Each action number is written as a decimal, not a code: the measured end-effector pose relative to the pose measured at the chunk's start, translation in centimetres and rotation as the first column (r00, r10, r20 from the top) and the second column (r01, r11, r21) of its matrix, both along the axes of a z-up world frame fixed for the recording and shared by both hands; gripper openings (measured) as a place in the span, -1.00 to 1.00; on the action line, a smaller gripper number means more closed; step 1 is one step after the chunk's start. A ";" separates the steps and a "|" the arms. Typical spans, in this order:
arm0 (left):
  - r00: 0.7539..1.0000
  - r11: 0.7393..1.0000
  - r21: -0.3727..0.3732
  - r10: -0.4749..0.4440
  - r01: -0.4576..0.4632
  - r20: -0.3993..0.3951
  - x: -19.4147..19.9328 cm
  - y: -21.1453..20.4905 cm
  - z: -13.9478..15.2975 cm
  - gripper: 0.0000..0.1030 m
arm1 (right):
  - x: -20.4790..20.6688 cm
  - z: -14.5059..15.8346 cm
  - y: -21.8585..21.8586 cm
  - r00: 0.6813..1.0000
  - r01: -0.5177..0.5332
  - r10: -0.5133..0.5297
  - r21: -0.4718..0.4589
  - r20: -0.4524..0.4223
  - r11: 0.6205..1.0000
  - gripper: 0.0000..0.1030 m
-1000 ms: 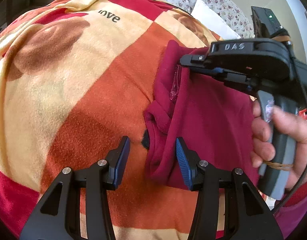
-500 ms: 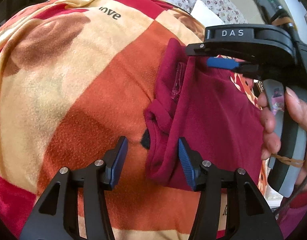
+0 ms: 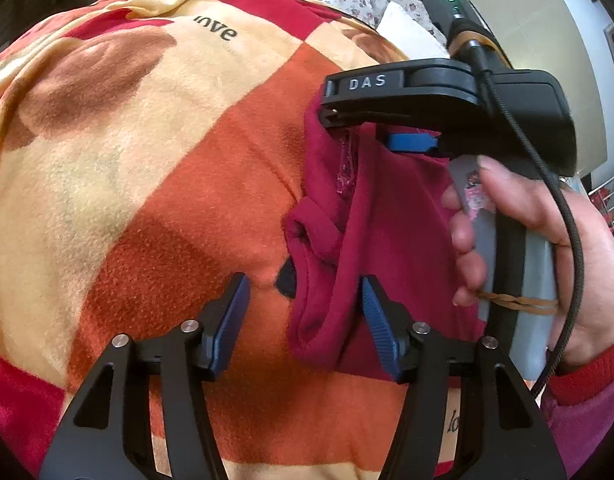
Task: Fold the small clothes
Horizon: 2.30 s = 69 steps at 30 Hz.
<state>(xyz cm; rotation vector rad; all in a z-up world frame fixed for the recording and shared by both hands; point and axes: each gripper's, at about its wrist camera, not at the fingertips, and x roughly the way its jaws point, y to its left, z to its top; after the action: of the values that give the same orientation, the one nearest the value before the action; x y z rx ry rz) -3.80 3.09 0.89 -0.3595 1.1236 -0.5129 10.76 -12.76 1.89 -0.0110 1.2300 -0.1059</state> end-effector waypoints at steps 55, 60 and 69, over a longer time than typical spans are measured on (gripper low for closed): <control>0.889 0.934 -0.006 -0.339 0.358 0.306 -5.0 -14.2 13.4 -0.62 | -16.0 15.2 -18.0 0.886 -0.042 -0.193 0.488 0.422 0.872 -0.72; 0.834 0.882 0.031 -0.456 0.470 0.311 -8.1 -20.7 13.9 -0.62 | -21.0 15.8 -24.1 0.854 0.038 -0.285 0.494 0.435 0.869 -0.75; 0.802 0.827 0.127 -0.562 0.548 0.201 -11.7 -30.2 7.9 -0.62 | -26.8 10.6 -31.8 0.825 0.237 -0.455 0.526 0.335 0.817 -0.79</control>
<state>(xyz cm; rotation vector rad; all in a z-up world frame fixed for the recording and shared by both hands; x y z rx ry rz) -15.51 -27.14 8.75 0.1027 1.0059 -1.0116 -16.01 -44.59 12.53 0.6430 0.7499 -0.1306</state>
